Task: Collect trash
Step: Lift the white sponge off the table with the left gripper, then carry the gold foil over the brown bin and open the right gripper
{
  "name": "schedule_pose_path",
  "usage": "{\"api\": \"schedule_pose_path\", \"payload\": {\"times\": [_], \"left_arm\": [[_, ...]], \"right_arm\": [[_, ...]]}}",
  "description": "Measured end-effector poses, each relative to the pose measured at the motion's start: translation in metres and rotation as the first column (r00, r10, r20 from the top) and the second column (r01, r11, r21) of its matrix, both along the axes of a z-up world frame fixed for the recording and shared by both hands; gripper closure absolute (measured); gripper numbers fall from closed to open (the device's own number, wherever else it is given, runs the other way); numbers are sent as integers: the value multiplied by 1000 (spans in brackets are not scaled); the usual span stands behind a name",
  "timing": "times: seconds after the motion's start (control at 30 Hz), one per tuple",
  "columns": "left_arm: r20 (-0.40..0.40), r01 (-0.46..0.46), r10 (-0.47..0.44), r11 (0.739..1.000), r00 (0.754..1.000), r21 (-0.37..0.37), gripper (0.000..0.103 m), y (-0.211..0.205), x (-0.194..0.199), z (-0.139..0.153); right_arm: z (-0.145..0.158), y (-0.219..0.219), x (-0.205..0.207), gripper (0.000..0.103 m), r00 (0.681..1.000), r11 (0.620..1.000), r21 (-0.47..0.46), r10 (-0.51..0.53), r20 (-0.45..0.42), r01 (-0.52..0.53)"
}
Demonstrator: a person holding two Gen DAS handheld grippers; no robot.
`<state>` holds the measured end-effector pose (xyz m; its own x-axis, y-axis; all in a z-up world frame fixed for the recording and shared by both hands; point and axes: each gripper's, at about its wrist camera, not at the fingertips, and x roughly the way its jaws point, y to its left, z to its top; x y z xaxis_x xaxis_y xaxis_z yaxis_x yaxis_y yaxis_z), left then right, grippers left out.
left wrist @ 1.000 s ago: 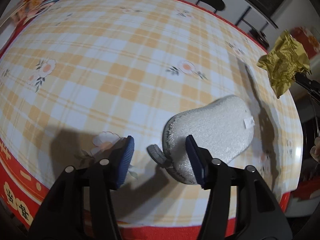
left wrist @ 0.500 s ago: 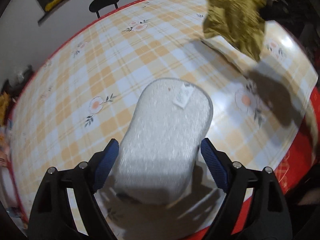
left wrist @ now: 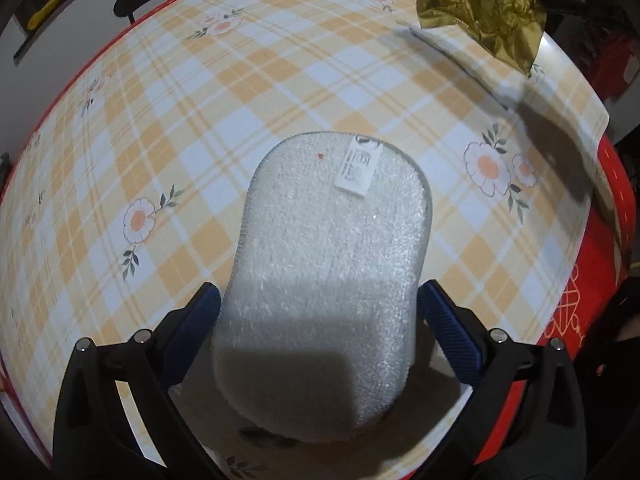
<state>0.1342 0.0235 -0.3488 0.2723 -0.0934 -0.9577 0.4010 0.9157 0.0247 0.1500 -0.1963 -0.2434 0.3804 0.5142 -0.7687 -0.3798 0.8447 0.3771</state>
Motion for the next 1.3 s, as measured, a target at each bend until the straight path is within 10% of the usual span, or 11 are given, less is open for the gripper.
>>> {"api": "schedule_pose_path", "payload": {"times": [0.33,0.8,1.3], "left_arm": [[-11,-160,160,976,987,-144,14,30,6,19],[140,-377,489,798,861,-470,14,45,-14,113],[248,-259,441,805,863,-533,14,-40,15,179]], "right_arm": [[5,6,-1,96,1000,1000,10,1,5,-1],[23,1,2,96,999,998,55,-8,43,6],[49,-137,14,96,962,970,35,-242,123,240]]}}
